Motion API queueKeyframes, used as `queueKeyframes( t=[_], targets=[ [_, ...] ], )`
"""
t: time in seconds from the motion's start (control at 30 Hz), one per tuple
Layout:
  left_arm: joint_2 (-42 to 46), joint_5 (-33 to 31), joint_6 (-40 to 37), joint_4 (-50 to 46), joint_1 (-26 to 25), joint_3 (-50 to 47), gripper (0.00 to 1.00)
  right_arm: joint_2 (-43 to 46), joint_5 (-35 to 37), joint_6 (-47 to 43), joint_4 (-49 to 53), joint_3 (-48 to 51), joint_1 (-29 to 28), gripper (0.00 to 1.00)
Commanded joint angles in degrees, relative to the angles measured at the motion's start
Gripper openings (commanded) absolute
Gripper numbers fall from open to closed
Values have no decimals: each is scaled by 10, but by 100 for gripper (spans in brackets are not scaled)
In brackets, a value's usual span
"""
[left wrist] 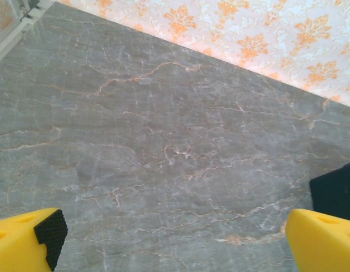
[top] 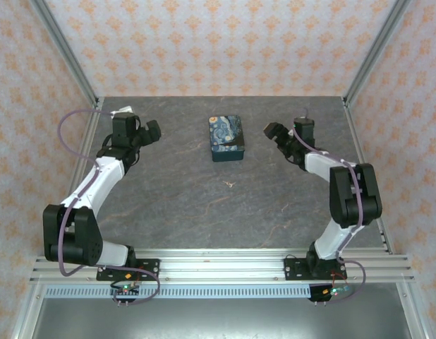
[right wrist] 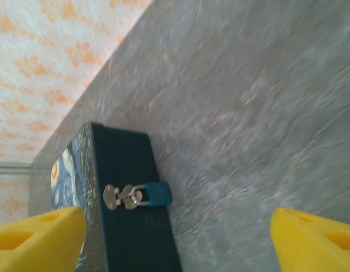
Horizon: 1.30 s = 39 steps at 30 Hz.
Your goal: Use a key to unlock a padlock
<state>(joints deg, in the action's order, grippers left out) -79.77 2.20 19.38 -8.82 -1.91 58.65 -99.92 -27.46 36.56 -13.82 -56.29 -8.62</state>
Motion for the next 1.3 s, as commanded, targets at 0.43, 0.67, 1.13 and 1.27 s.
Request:
queueKeyframes(
  t=[0.43,0.67,1.13,1.27],
  targets=[
    [-42,13,92,-71,-44,38,100,-78,-57,98,-24,-103,-217,75],
    [-80,26,137,-53,-59,56,100,6,-36,17,67,-109,-198,73],
    [-131,78,266,1,-95,38,100,-250,-12,-117,319,-510,-111,75],
    [-160,90,289,22,-109,42,100,-344,-41,-122,376,-632,-110,75]
  ],
)
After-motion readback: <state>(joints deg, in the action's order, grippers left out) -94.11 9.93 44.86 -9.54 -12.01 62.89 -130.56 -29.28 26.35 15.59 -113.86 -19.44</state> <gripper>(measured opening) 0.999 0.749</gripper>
